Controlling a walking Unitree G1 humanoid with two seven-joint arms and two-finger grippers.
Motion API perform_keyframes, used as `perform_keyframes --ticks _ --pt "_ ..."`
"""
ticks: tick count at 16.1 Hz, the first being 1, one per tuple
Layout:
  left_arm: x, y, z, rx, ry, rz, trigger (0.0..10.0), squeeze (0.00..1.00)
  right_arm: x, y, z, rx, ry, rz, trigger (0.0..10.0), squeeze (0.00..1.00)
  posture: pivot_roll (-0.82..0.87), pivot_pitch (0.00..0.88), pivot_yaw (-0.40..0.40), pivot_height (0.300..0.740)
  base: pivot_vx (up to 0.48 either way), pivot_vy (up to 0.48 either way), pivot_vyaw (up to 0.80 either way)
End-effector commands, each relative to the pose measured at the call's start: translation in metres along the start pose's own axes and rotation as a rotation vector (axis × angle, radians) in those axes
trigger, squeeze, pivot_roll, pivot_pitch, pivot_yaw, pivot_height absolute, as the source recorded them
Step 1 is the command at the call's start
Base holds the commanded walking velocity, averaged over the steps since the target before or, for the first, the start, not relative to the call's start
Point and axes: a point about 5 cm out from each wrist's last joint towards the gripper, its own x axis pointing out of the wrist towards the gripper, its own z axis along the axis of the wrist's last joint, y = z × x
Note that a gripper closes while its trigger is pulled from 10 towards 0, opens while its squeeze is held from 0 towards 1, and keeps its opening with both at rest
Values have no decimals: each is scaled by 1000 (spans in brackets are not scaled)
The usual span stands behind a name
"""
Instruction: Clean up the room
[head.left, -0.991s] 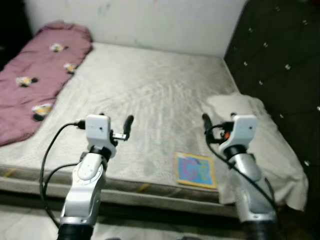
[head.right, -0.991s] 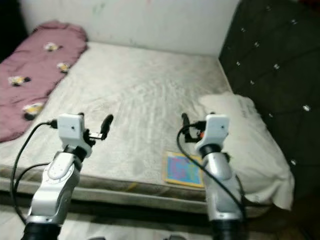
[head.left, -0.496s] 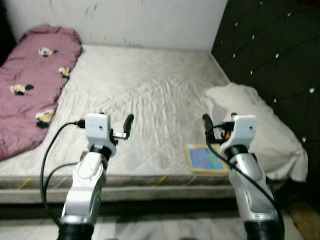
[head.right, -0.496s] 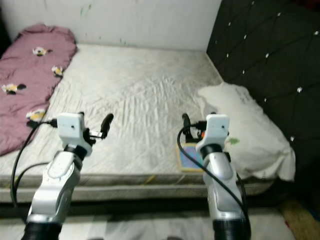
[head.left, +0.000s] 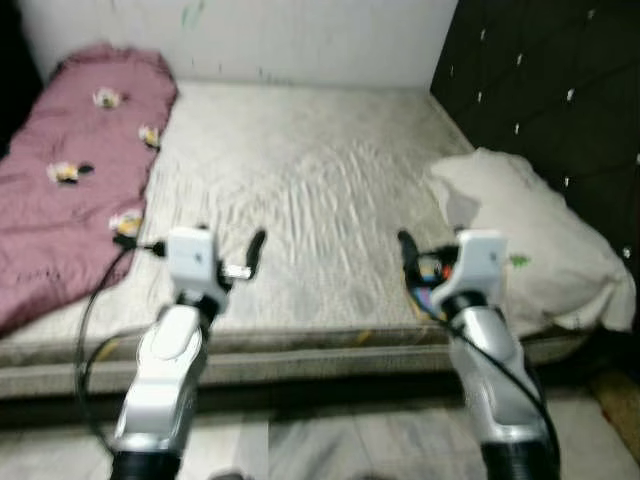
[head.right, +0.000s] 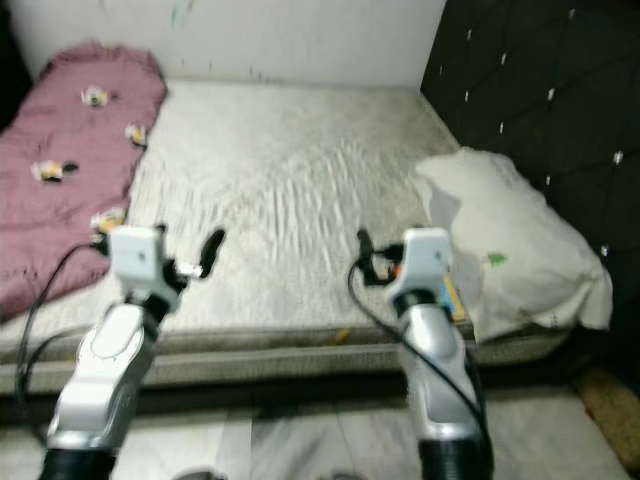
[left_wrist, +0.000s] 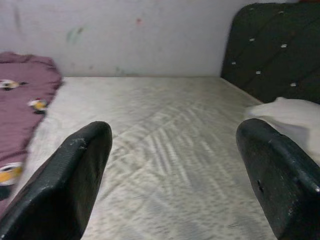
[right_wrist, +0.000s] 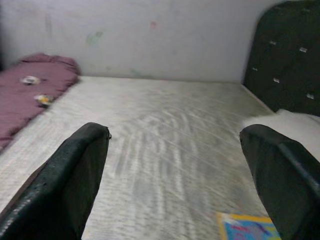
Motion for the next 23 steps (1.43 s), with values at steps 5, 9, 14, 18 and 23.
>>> perform_keyframes --ticks 5,9,14,18,23 --pt "0 -6 8 -14 -44 -45 10000 0 1 -6 5 -19 -14 -18 10000 0 -58 0 -56 740 169 0 0" --pt "1 -6 8 -13 -45 -47 10000 0 2 -6 5 -23 -17 -15 10000 0 -58 0 -58 740 316 0 0" --pt "0 -6 8 -10 -46 -50 10000 0 2 -6 6 -25 -18 -14 10000 0 -58 0 -58 740 351 0 0" --pt "0 -6 7 -9 -44 -52 10000 0 3 -5 5 -26 -18 -14 10000 0 -56 0 -58 740 359 0 0" --pt "1 -6 5 4 -37 -23 10000 0 3 -6 5 -30 -18 -12 10000 0 -54 0 -59 740 140 0 0"
